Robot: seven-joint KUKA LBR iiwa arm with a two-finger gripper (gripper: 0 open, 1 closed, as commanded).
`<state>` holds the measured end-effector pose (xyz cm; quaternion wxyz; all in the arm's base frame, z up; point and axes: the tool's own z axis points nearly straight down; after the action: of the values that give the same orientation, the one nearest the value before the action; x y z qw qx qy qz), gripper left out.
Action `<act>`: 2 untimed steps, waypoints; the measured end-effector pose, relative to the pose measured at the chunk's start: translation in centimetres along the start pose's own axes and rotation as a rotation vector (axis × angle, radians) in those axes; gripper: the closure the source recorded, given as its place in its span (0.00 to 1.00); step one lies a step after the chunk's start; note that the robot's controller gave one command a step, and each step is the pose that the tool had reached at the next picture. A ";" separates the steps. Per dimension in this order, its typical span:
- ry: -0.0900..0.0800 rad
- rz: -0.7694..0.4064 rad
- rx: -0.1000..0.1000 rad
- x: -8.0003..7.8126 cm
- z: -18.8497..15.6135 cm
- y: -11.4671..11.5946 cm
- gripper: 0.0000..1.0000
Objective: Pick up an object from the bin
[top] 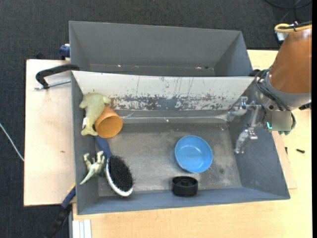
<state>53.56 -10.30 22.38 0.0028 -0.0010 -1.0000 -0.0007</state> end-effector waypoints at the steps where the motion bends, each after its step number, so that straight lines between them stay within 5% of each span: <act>1: -0.001 -0.016 -0.002 -6.5 13.0 6.2 0.00; 2: -0.011 -0.096 0.000 -5.4 15.0 5.5 0.00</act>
Offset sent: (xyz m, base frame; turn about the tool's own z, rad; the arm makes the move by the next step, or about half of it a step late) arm 0.0636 0.0580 -0.1266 -0.0122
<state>58.92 -4.77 7.31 -0.0026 0.0470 -0.9989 -0.0006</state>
